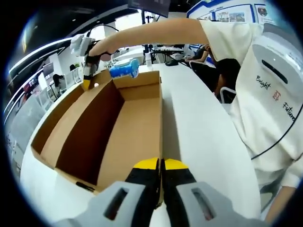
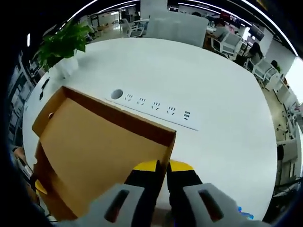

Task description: Operate the shoe box by opening the lid, removing the specified soft item, and placing it in the target area until the item is outside and the box remains undamaged.

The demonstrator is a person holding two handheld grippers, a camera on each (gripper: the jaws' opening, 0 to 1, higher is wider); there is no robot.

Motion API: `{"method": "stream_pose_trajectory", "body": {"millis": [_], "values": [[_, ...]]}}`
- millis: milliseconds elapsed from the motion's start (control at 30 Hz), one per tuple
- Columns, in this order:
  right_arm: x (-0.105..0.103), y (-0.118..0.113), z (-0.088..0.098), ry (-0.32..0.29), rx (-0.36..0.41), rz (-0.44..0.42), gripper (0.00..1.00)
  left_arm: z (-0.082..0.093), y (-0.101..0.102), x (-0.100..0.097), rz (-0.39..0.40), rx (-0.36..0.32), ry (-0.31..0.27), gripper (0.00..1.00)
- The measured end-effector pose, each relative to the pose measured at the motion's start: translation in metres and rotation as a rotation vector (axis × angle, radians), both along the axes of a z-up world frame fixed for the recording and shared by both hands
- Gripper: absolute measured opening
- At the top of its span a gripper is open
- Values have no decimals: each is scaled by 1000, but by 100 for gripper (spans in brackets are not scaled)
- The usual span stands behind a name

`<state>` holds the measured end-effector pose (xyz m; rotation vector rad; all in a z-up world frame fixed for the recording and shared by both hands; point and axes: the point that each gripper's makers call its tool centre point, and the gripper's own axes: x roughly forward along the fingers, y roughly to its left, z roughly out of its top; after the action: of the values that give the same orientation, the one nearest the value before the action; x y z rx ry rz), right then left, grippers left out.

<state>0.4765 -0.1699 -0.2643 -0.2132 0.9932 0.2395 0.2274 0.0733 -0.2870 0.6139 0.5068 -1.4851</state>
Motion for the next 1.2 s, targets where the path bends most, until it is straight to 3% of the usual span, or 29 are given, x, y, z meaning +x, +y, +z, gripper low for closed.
{"method": "stream_pose_trajectory", "body": {"millis": [167,433,500,767,1000,1067,1200], "values": [[3,2,16,-87,9,-7,4,0,-1,-1,-2,3,3,1],[-5,-1,33,-174,1,19,5,0,1,-2,-2,-7,4,1],[-8,2,48,-250,-10,40,5,1,2,-1,6,-15,17,1],[-14,3,79,-399,-3,61,5,0,1,-1,26,0,40,1],[-34,3,109,-580,71,31,4,1,2,-1,15,-7,36,1],[-44,-1,112,-612,37,31,4,0,0,-1,14,3,29,1],[-62,-2,118,-686,77,4,3,-1,-1,0,14,15,28,1]]}}
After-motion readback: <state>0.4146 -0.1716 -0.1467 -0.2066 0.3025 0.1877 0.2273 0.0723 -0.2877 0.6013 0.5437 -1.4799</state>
